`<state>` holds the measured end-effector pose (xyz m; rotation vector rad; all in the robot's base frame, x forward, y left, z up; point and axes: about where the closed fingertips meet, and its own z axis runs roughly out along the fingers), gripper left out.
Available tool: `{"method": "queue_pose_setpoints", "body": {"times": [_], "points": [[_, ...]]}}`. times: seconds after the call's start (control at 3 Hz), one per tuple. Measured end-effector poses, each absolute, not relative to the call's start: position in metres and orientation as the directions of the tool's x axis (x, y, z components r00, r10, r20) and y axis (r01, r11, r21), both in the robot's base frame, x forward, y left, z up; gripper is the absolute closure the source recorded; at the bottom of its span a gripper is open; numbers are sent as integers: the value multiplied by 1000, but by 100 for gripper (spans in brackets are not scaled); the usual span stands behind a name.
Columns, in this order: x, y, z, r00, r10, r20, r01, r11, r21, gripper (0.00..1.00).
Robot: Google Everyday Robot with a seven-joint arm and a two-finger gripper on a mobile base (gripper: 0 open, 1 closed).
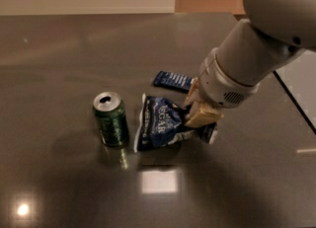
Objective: Move blue chip bag near green can
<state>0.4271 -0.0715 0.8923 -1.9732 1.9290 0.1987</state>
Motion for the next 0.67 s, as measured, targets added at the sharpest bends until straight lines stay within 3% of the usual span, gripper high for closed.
{"method": "queue_pose_setpoints", "body": {"times": [0.33, 0.67], "points": [[419, -68, 891, 53, -931, -362, -990, -2, -141, 7], [418, -67, 893, 55, -931, -361, -990, -3, -144, 0]]}}
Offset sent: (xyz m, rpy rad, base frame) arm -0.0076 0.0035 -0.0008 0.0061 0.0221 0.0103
